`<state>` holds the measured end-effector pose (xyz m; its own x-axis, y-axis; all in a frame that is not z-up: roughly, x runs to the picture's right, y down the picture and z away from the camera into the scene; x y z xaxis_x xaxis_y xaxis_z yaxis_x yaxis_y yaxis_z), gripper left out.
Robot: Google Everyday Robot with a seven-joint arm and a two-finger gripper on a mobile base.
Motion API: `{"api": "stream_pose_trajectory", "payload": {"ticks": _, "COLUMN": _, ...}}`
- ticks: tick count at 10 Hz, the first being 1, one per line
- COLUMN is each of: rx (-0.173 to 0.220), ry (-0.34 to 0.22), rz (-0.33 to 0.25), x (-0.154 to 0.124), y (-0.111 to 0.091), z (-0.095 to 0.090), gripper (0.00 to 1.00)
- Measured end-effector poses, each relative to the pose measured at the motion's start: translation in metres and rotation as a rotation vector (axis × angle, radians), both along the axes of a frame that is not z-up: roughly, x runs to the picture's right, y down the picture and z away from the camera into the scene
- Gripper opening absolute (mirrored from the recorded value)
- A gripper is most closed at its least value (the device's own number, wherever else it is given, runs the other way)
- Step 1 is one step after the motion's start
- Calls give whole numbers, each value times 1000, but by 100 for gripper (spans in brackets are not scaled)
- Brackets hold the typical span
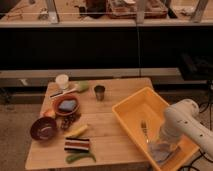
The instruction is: Place towel in purple bowl
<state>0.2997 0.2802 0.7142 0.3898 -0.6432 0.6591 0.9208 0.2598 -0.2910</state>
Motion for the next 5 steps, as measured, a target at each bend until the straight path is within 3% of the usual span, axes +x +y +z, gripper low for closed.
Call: {"api": "stream_pose_trajectory", "payload": {"ticks": 5, "rx": -6, "ry": -41, "rz": 13, "x": -12, "y": 13, "z": 12, "gripper": 53}}
